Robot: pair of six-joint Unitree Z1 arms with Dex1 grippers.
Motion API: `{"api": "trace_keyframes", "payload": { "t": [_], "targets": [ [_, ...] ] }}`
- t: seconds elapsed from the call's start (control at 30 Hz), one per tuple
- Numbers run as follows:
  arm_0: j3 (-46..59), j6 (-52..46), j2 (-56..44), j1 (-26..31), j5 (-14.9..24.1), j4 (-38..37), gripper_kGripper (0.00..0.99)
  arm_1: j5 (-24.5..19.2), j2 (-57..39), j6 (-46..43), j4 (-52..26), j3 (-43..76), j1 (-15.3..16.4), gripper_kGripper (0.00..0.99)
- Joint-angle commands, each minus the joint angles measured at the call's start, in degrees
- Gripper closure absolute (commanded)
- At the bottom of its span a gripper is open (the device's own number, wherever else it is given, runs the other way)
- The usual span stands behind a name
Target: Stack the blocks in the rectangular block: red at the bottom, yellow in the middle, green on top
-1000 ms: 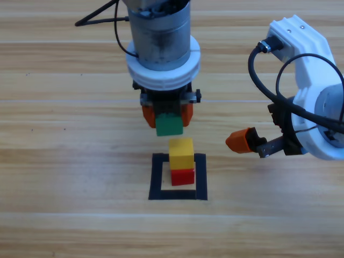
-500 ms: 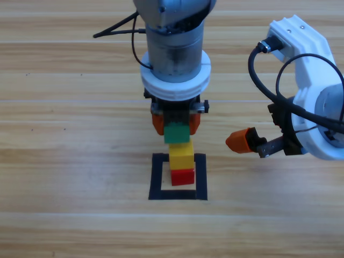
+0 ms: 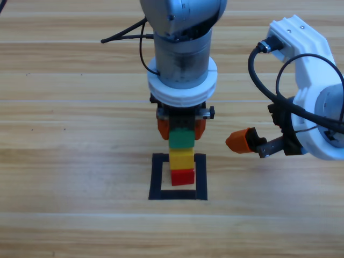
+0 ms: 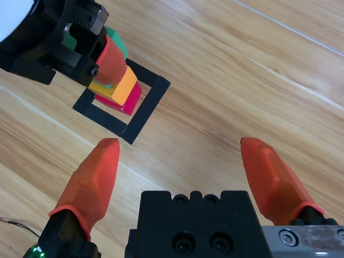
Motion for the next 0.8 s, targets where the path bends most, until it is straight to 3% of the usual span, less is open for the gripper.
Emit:
{"api": "trace_keyframes", "payload": {
  "t": [0.03,0.8],
  "targets": [
    [0.3,0.2,2.9,-1.6,-0.3,0.4,0.99,-0.2,0.1,0.4,-2.2,1.5,-1.4,0.0],
    [2.5,0.0,3.0,-1.5,-0.5,0.3,0.99,-0.1,0.6,0.4,-2.3,1.5,-1.4,0.0]
  ]
}}
